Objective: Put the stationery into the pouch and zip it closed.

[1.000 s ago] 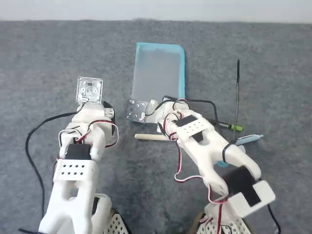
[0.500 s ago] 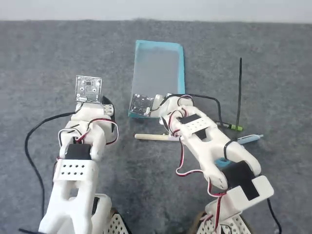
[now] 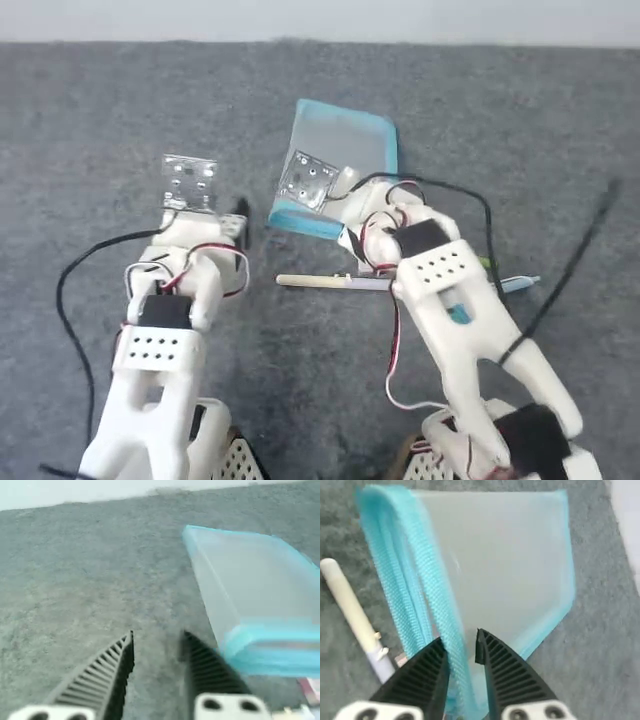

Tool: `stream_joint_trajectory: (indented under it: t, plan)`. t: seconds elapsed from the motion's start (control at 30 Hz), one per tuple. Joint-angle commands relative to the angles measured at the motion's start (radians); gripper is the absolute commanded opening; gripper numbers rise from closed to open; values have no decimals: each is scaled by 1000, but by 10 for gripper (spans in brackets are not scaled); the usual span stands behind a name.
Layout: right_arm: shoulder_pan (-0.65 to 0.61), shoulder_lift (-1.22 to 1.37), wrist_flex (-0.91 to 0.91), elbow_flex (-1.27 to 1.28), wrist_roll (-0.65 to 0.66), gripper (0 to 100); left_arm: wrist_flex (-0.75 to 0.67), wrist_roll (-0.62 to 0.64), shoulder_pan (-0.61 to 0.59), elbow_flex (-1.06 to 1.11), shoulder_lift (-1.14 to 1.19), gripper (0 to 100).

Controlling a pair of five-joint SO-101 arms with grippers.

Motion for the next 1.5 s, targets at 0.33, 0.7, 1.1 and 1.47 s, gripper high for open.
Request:
stream_joint_trajectory:
  t: [0.33,0.7,1.1,1.47]
  plan:
    - [-101,-74,283,-212,-18,8,25,-86,58,-8,-5,195]
    - [-13,131,275,-362,-46,8,227,-109,97,1,-275,197]
    - [-84,142,346,-361,-41,8,206,-115,130,44,-322,197]
    - [-145,-127,383,-233,-5,8,52,-143,84,39,-114,197]
